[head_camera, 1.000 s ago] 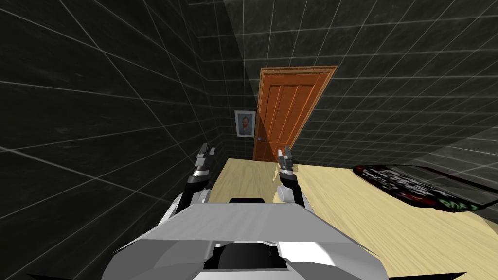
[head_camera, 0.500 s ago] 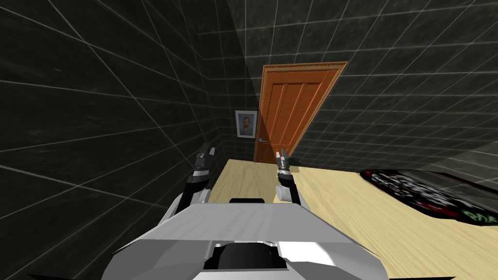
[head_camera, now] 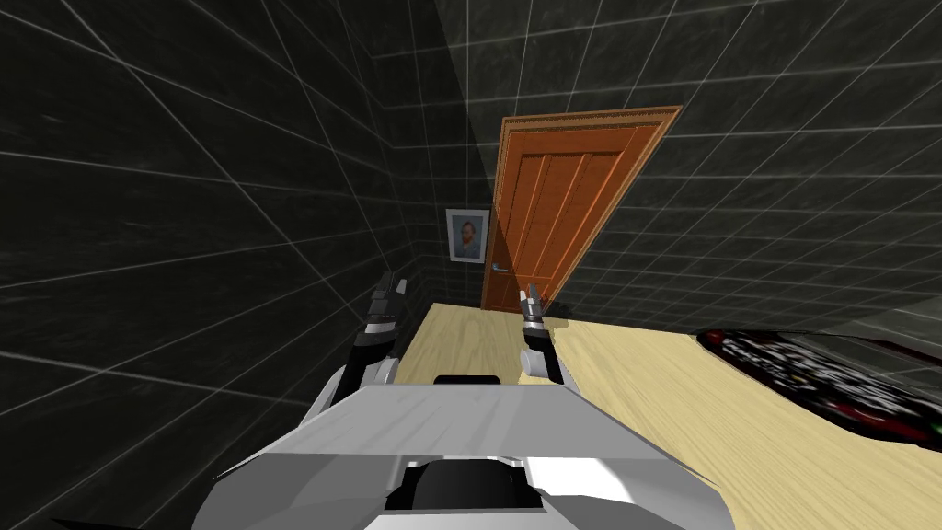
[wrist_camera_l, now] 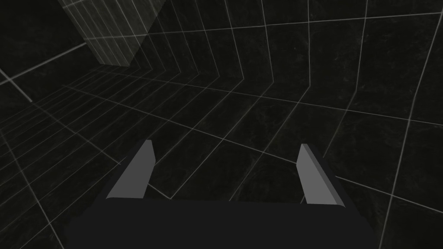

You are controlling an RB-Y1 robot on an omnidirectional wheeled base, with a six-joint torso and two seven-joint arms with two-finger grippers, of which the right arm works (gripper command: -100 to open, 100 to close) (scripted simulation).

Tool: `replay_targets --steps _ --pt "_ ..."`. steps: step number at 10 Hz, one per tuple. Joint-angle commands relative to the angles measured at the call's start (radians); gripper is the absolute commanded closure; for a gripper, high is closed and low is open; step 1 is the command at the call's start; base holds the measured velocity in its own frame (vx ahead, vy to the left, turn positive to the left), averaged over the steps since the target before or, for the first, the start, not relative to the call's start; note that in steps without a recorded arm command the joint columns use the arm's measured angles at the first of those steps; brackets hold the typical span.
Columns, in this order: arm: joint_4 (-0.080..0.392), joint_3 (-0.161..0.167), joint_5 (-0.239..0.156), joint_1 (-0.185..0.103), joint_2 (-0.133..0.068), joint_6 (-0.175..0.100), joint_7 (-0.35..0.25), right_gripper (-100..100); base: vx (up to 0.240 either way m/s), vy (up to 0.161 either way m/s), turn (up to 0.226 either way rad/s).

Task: Pull the door open

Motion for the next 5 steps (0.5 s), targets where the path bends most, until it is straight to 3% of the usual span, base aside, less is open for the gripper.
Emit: replay_targets --steps 1,5 --pt "0.05 -0.001 -0.01 -0.014 -0.005 -0.01 0.0 -100 0.109 0.002 0.048" --pt "0.146 -0.005 -0.03 -0.049 -0.016 -0.025 -0.001 -100 0.07 -0.008 0.03"
